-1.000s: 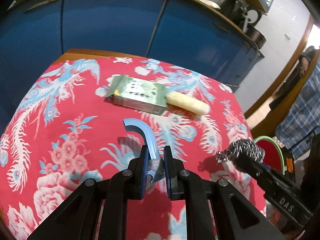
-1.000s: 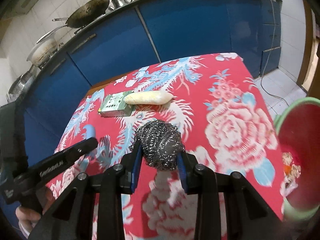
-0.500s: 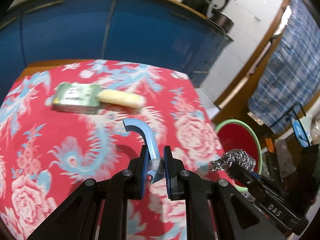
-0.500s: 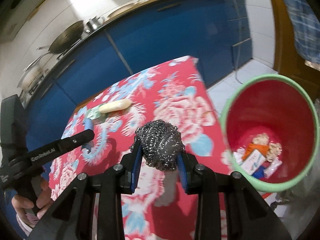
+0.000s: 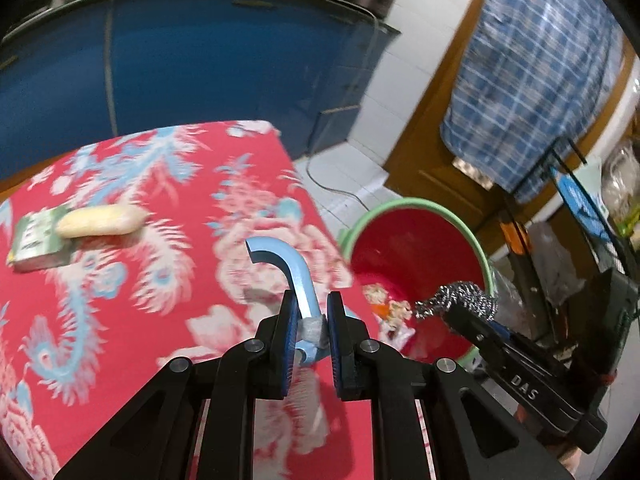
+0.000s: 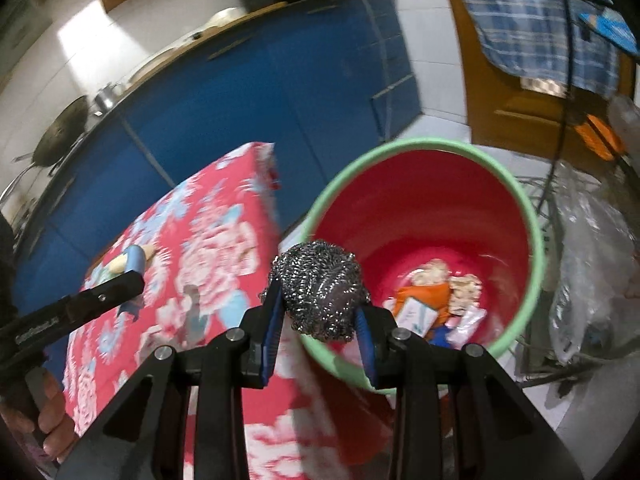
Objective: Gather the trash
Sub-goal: 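Carry the hook and steel wool in both tools over the red bucket, then open the left tool to drop the hook while the right tool drops the steel wool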
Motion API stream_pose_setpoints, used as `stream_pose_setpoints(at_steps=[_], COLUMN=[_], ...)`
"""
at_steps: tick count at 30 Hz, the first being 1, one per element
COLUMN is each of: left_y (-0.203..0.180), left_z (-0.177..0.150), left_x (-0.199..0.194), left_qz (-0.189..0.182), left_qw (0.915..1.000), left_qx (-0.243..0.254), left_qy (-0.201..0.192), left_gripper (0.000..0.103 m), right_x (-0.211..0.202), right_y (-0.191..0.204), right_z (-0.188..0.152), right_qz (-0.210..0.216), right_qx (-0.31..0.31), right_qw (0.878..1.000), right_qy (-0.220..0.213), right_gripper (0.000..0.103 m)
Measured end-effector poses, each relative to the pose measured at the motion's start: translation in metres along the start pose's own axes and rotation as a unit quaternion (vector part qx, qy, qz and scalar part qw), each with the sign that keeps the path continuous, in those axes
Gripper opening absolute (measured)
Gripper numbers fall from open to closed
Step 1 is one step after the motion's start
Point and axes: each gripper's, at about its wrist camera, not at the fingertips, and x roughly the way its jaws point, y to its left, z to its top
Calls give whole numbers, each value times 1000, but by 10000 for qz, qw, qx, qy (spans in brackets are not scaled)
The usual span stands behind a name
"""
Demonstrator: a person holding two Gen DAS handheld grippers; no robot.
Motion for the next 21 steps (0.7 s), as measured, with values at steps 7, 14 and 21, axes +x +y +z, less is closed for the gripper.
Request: stream_pose_setpoints(at_steps=[7,14,21], left_y=[-52,-83,-101], left_z=[2,10,5], left_x=[35,78,91], left_qz=[-54,16,-237], left_qw=[9983,9956,9926], left_qx=[511,728,851], left_qy=[293,593,834], left_gripper=[15,15,27], right_x=[7,5,-7], right_y=[-40,-61,-71], right_z=[4,4,0], right_qz=[-171,-374,-476], right_qx=[421,530,584], right_qw=[9990,9979,9971], right_qy=[47,31,-144], right_gripper=[45,52,54])
